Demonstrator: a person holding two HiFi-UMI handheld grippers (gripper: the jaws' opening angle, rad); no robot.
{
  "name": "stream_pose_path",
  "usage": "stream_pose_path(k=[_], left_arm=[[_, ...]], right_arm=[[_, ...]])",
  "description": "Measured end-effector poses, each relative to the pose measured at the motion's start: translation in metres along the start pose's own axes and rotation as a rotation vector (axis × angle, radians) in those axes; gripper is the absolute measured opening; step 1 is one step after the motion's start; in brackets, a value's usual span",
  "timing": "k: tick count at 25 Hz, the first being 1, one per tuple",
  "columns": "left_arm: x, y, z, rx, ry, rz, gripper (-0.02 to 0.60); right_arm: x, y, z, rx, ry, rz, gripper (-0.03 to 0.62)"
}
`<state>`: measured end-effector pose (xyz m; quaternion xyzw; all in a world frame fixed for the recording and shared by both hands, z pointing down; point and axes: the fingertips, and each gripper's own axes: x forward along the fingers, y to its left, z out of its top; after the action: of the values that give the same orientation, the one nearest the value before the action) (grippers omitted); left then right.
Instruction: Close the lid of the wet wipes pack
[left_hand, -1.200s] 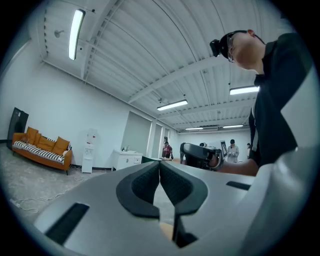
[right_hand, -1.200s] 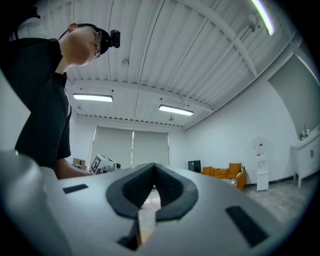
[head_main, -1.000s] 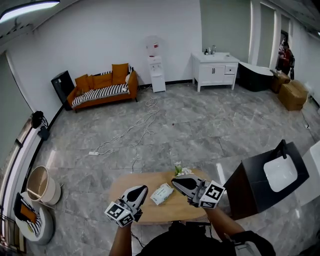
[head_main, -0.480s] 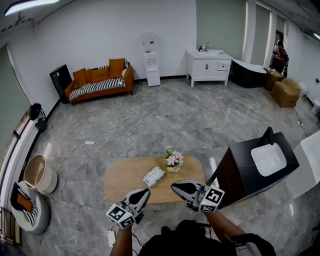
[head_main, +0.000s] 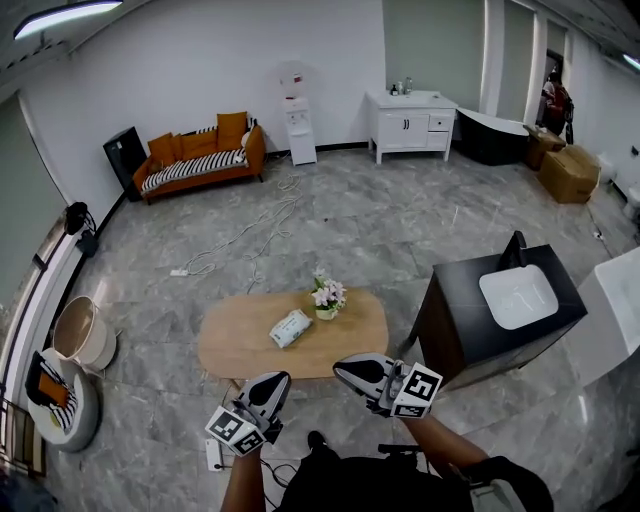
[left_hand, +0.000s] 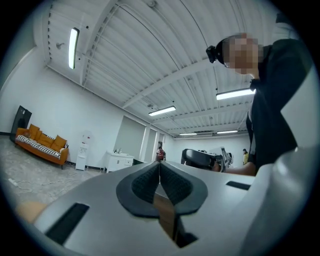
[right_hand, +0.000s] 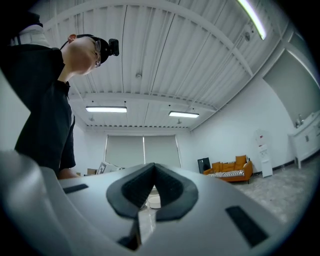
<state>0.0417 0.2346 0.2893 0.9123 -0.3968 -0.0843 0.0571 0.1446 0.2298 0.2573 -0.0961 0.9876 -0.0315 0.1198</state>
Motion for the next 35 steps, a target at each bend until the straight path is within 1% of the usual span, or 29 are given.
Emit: stream_pose_path(k=[4, 6, 9, 12, 15, 18, 22, 24, 28, 32, 35], left_arm=[[-0.001, -0.069, -0.025, -0.030, 0.030, -0.024, 0.017], [-0.006, -0.096, -0.034, -0.039, 0.038, -0.025, 0.017], [-0.019, -0.123, -0.043, -0.045, 0.057, -0.012, 0.017], [-0.026, -0.139, -0.043, -0.039, 0.063, -0.006, 0.017], [-0.033, -0.147, -0.036, -0.030, 0.052, -0.012, 0.017], [-0.039, -0.151, -0.032, -0.023, 0.044, -0.036, 0.017], [-0.053, -0.151, -0.018, 0.006, 0.024, -0.064, 0.017], [-0.066, -0.145, -0.017, -0.006, 0.017, -0.060, 0.017], [-0.097, -0.141, -0.030, -0.049, 0.026, -0.047, 0.017], [-0.112, -0.136, -0.036, -0.059, 0.016, -0.047, 0.017], [-0.119, -0.131, -0.037, -0.062, 0.008, -0.054, 0.017]], right_arm=[[-0.059, 0.034, -0.005, 0.034, 0.014, -0.021, 0.011], [-0.083, 0.048, -0.009, 0.056, 0.020, -0.031, 0.011], [-0.107, 0.068, -0.015, 0.078, 0.021, -0.036, 0.011], [-0.118, 0.086, -0.013, 0.083, 0.014, -0.015, 0.011], [-0.118, 0.103, -0.010, 0.068, 0.019, 0.005, 0.011], [-0.112, 0.113, -0.011, 0.048, 0.041, 0.003, 0.009], [-0.091, 0.122, -0.009, 0.037, 0.049, 0.018, 0.009], [-0.078, 0.126, -0.012, 0.045, 0.061, 0.023, 0.009], [-0.071, 0.146, -0.026, 0.054, 0.085, 0.004, 0.009], [-0.068, 0.157, -0.038, 0.054, 0.090, -0.020, 0.009], [-0.059, 0.165, -0.045, 0.048, 0.084, -0.011, 0.009]])
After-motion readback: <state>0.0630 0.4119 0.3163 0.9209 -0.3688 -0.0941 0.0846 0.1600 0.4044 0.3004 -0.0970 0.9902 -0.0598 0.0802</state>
